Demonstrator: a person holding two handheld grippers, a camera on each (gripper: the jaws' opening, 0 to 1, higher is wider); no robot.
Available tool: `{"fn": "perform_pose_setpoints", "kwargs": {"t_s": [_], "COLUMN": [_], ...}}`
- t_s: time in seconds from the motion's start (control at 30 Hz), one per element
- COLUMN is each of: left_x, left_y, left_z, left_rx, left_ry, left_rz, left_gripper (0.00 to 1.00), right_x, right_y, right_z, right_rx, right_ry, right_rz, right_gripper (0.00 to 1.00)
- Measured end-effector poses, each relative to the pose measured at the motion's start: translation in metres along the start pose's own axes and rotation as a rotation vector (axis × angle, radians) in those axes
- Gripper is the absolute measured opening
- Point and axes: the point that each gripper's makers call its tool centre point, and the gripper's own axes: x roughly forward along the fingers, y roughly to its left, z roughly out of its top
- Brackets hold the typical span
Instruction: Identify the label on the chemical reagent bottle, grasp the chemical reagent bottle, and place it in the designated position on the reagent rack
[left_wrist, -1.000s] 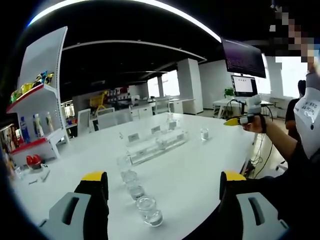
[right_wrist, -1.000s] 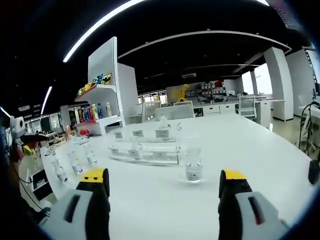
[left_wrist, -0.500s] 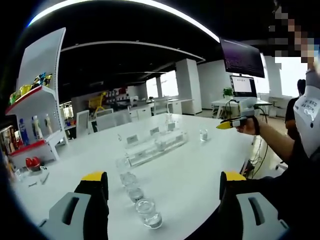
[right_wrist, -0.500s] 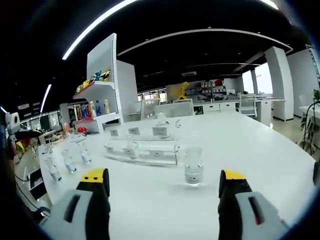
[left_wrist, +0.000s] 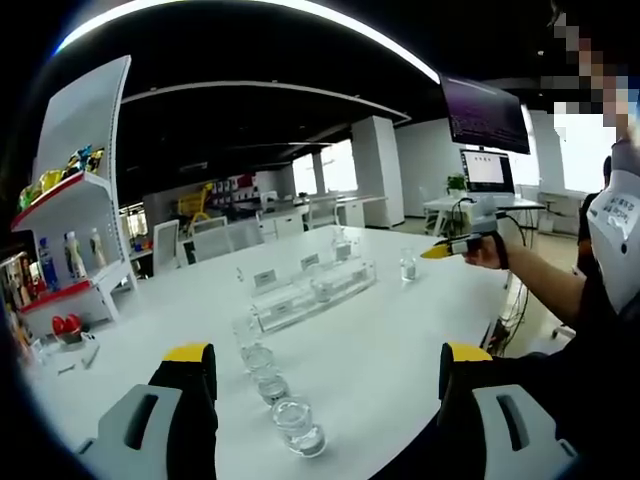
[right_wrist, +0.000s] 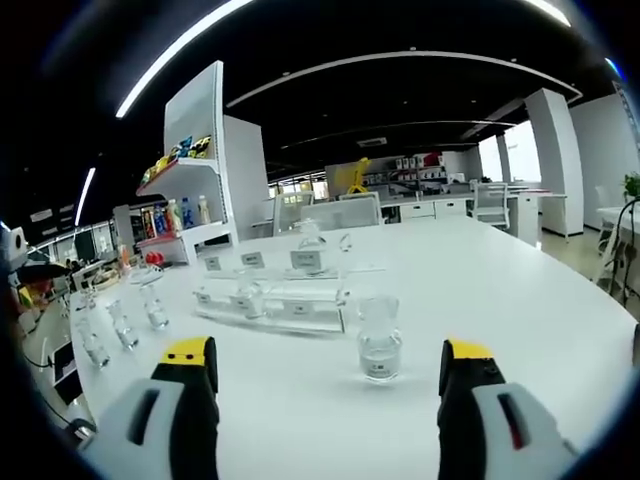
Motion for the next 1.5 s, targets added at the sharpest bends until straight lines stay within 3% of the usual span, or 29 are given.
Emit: {"fn": "perform_pose_setpoints", "kwargs": {"t_s": [0.63, 0.83, 1.13, 1.5], "left_x": [-0.001, -0.001, -0.002, -0.003], "left_y": [-0.001, 0.0, 0.002, 0.005], "left_z": [-0.001, -0.003, -0.003, -0.005], "left_rx": [0.008, 0.007, 0.008, 0.002], "left_ry": [0.003, 0.006, 0.009, 0.013], "left_rz": [0.007, 0.008, 0.016, 0.027], "left_gripper": [0.92, 0.92, 0.91, 0.91], "right_x": [0.037, 0.048, 0.068, 0.073], "right_y": [-0.014, -0.016, -0.019, -0.031], "right_z": [-0.014, -0.011, -0.014, -0.014], "right_rx": [0.012, -0.053, -0.063, -0.12], "right_ry": [-0.041, -0.054, -0.044, -0.071], "right_rz": [0.032, 0.008, -0.004, -0.047], "right_gripper": [0.92, 0.89, 0.77, 0.52]}}
